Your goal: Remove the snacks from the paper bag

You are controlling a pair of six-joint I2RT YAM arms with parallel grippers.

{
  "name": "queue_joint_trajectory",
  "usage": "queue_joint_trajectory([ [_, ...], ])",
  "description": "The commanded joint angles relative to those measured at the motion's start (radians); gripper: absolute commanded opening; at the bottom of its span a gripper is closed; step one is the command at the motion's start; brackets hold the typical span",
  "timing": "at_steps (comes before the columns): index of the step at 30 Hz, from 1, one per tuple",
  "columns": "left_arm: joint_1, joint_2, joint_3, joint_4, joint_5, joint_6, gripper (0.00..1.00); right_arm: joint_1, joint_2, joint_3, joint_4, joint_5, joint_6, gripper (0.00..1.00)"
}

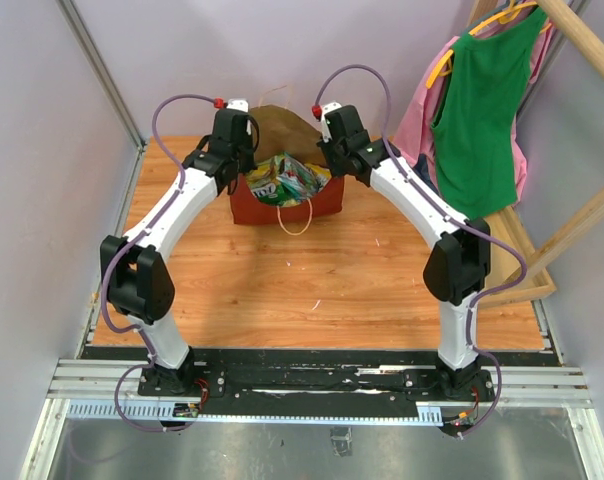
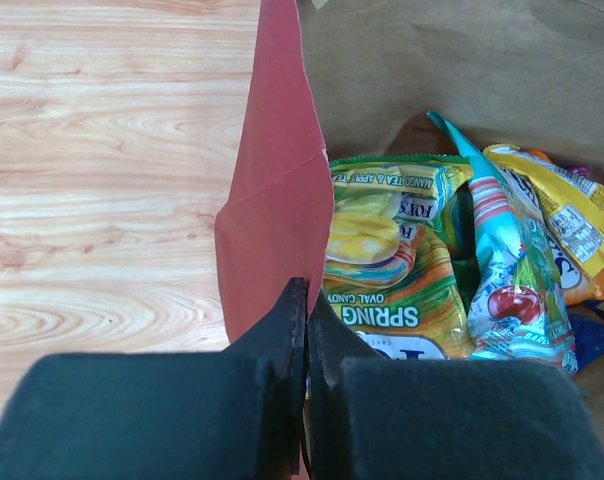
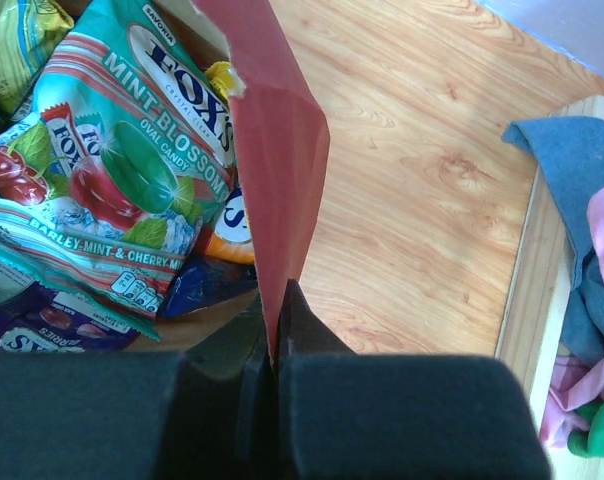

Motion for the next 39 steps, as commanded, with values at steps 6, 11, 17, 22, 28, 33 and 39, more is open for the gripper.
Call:
queue_joint_trajectory([
  [6, -0.057, -0.099, 0.053, -0.007, -0.005, 0.029, 0.01, 0.020, -0.212, -0.057, 0.034, -0.008, 0.031, 0.01],
  [11, -0.096, -0.195, 0.039, -0.014, 0.024, 0.029, 0.01, 0.058, -0.306, -0.093, 0.035, 0.024, 0.023, 0.01],
  [17, -0.139, -0.241, 0.054, -0.075, -0.007, 0.026, 0.01, 0.088, -0.384, -0.108, -0.002, 0.035, 0.034, 0.01],
  [22, -0.143, -0.205, 0.044, -0.067, -0.033, 0.029, 0.01, 0.095, -0.388, -0.116, -0.003, 0.054, 0.027, 0.01],
  [28, -0.143, 0.003, 0.189, -0.049, -0.077, 0.081, 0.01, 0.091, -0.249, 0.004, -0.015, 0.148, -0.062, 0.01],
  [33, -0.138, 0.283, 0.568, -0.055, -0.197, 0.180, 0.00, 0.051, -0.079, 0.248, 0.001, 0.098, -0.130, 0.01],
  [39, -0.130, 0.362, 0.659, 0.156, -0.273, 0.272, 0.01, 0.004, -0.025, 0.274, 0.125, 0.053, -0.153, 0.01],
])
